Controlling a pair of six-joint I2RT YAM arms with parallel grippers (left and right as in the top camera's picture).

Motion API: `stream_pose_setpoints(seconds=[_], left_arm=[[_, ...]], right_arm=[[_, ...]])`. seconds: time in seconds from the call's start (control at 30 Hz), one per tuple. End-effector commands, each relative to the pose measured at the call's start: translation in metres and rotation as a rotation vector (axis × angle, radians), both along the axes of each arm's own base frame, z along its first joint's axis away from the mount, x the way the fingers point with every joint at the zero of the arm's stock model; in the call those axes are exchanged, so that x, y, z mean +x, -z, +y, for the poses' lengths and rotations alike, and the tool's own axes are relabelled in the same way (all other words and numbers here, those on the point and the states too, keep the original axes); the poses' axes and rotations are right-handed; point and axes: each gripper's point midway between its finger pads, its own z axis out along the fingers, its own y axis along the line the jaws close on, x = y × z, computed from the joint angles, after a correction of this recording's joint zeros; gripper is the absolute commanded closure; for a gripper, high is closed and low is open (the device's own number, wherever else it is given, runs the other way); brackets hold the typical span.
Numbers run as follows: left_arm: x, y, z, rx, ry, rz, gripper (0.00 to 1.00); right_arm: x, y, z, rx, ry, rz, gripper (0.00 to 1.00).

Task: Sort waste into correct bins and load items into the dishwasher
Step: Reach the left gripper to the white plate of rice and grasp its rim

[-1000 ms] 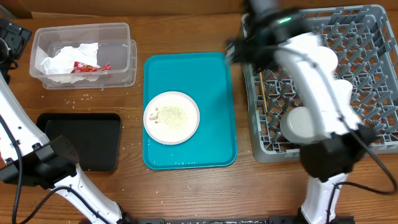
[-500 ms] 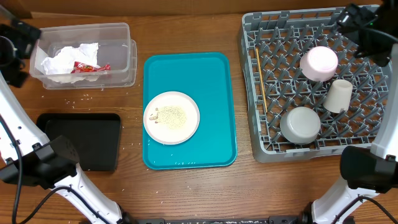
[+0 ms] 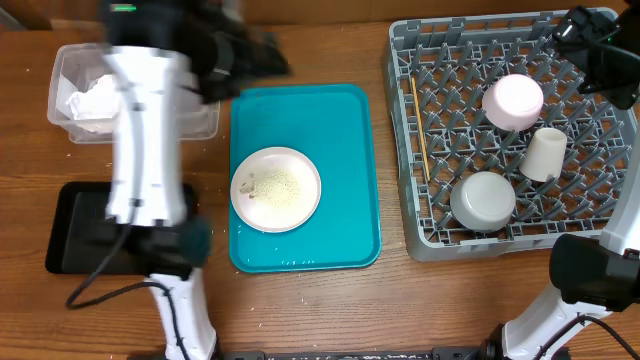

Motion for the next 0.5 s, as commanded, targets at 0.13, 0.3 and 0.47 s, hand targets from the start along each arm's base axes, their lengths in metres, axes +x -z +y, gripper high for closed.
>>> stream_pose_setpoints(seconds=[0.13,0.3,0.47], left_arm=[[-0.027,0.076,-0.012,0.530,-0.106,0.094,0.00],[-0.048,0.131,-0.038,0.530,-0.122,0.206,0.07],[-0.044,0.180,-0.049,0.520,-0.120,0.194,0.40]], right_arm=[[0.001,-0.004,0.001,0.003,0.001,-0.016,0.00],[0.001,-0.004,0.001,0.003,0.001,-0.016,0.00],[0.001,-0.004,0.001,0.003,0.001,-0.016,0.00]])
